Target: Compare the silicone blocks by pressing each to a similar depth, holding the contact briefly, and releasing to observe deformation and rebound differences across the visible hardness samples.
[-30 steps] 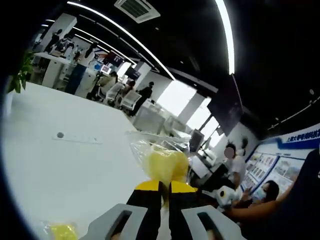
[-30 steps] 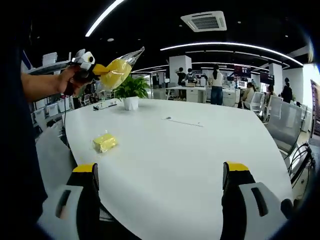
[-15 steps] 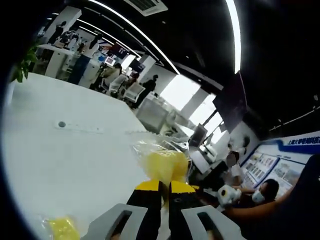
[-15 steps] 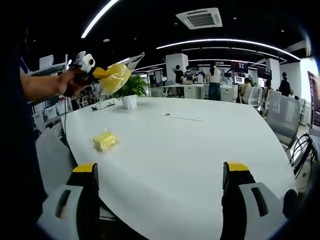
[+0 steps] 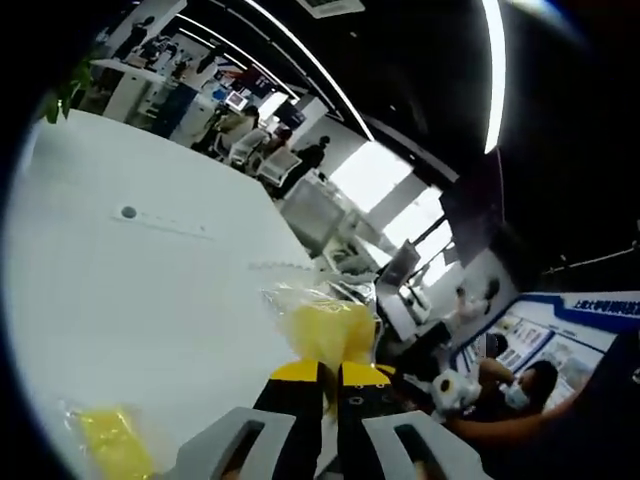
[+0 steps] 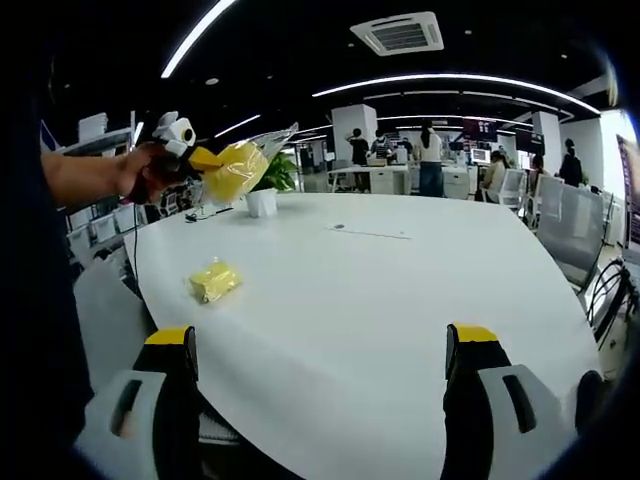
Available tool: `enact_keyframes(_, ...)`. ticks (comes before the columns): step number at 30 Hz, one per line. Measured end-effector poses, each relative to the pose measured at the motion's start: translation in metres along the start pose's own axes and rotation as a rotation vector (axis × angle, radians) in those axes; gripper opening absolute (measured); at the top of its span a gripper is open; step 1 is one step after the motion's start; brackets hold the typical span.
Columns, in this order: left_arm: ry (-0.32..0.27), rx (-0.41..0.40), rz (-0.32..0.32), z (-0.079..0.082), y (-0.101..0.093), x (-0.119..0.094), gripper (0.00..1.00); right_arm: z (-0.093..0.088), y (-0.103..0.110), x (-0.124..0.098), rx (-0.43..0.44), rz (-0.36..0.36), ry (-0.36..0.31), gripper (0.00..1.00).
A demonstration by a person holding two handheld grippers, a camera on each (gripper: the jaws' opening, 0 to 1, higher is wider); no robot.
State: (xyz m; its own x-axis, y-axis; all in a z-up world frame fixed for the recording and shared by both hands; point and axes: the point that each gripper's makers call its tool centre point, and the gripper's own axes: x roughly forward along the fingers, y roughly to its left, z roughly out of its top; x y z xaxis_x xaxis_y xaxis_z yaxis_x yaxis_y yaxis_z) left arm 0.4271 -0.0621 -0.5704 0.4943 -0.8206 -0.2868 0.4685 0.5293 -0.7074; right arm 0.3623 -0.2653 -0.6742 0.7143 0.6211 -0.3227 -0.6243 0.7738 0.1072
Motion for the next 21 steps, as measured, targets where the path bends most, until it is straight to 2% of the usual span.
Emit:
enact_keyframes(6,0.008,-0.011,0.006,-0.005,0.005,0.004,0.01,-0.004,0.004,0.002,-0.003,0.004,-0.003,0.97)
enact_keyframes(11,0.024,-0.036,-0.002,-0.014,0.009,0.006,0.01,-0.002,0.007,0.002,0.009,0.005,-0.012,0.97)
enact_keyframes(21,0.046,-0.107,0.026,-0.034,0.032,0.006,0.01,-0.003,0.011,0.001,0.005,0.015,-0.019,0.97)
